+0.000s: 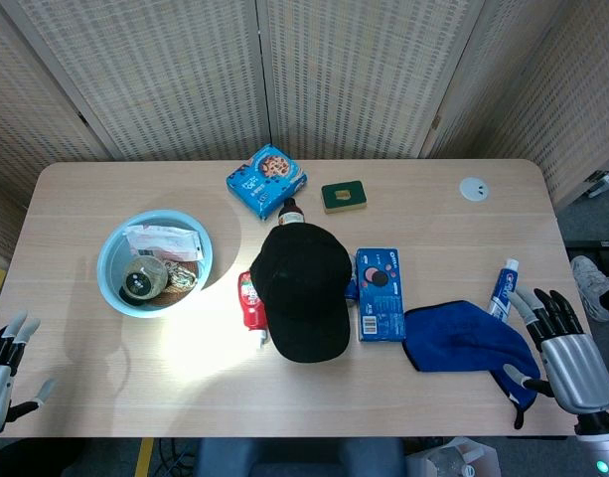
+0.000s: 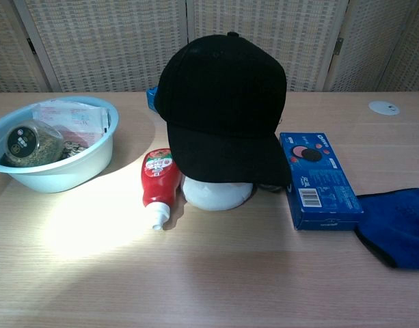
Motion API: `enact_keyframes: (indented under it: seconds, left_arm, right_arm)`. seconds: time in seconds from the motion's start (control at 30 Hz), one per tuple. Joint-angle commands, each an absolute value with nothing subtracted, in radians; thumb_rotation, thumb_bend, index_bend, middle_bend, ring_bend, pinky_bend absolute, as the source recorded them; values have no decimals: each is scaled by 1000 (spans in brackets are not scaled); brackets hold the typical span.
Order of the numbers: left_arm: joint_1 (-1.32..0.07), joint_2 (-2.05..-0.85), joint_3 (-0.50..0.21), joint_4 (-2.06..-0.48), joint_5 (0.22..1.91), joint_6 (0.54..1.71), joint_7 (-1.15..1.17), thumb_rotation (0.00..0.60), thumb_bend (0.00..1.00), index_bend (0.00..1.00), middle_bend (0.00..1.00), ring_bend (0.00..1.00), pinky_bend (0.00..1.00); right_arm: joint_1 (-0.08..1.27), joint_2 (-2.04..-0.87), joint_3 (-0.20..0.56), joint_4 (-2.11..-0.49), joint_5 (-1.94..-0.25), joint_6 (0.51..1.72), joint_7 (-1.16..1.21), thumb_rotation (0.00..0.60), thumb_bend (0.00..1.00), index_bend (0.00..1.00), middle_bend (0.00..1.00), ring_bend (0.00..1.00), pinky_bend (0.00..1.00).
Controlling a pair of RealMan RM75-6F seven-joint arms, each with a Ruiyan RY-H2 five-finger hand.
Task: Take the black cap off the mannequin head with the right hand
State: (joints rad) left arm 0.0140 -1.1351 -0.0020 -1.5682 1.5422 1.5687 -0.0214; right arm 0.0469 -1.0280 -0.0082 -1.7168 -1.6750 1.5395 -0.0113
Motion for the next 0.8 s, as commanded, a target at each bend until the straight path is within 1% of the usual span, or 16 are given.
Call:
enact_keyframes:
  seconds: [0.03,0.53,0.8]
  left_arm:
    - [15,-1135,-2,-1568,1541,1569,-22,600,246,17,0,71,7]
    - [14,-1127,-1,-1597,1542,1567,6,600,246,17,0,71,7]
    - [13,-1123,1,-1609,1544,1563,18,600,246,19,0,71,7]
  right_arm:
    - [47,-1028,-7,-1717,-1676,1541,-12,600,0,0,44,0,0]
    - [90,-1048,-4,-1717,-1734,1513,-33,600,0,0,44,0,0]
    - [158,-1068,6,-1757,-1796,1441,-126,600,0,0,42,0,0]
